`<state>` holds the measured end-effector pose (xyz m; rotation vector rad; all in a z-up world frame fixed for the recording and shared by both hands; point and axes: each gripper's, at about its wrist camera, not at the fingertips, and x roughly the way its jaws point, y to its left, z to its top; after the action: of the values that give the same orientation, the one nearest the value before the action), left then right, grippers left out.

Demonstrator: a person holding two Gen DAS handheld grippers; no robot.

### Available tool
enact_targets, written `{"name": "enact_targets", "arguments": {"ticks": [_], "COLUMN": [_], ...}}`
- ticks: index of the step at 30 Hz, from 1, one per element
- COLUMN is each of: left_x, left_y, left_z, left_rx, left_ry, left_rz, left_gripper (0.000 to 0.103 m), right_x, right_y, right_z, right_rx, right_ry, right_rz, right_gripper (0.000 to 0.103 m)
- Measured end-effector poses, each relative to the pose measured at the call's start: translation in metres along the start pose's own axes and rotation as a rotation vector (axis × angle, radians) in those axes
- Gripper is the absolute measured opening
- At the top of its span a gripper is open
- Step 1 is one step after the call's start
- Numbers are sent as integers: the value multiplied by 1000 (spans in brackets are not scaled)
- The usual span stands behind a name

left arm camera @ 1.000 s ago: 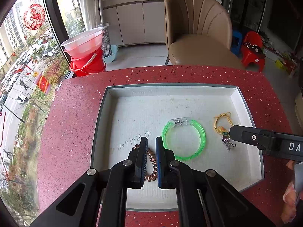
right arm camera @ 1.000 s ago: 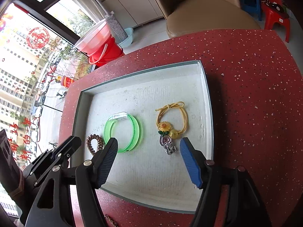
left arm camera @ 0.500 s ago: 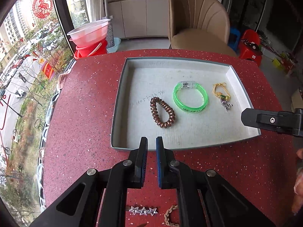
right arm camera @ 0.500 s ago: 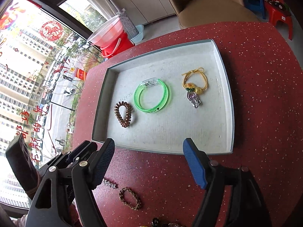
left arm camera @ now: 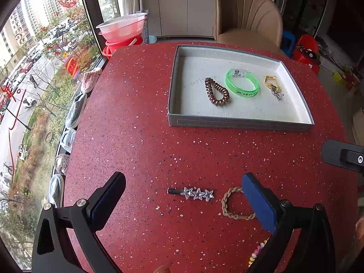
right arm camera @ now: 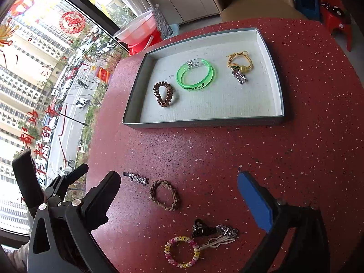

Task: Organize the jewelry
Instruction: 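Move both open tools back over the remaining jewelry, then grasp the silver star hair clip with the left tool while the right tool grasps the black clip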

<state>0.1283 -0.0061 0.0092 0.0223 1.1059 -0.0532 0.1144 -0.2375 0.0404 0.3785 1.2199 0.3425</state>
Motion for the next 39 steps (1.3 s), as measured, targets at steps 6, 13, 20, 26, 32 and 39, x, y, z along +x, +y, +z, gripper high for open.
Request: {"name": "enact_targets", "arguments": {"ticks": [6, 13, 20, 26, 32, 39], "left_x": [-3, 4, 18, 25, 24, 27], "left_y": [12, 30, 34, 38, 35, 24], "left_z": [-22, -49, -69, -71, -55, -36], "left_rx": [3, -35, -36, -50, 69, 231], "left_ry": [40, 88, 159, 160, 87, 27], "left_rz": [-2, -3, -15, 5, 30, -6], "left_gripper": [103, 103, 103, 103, 103, 103], "right_x": [-5, -7, 1, 10, 9, 18], "right_y": [-3, -9, -17, -31, -42, -8], "right_z": [-27, -58, -87, -112, -115, -100], "right_rx": [46, 54, 67, 113, 154, -133], "right_ry": [13, 40, 121, 169, 144, 126], "right_rz": [6, -58, -122, -205, -244, -276], "right_gripper": [103, 103, 103, 103, 102, 92]}}
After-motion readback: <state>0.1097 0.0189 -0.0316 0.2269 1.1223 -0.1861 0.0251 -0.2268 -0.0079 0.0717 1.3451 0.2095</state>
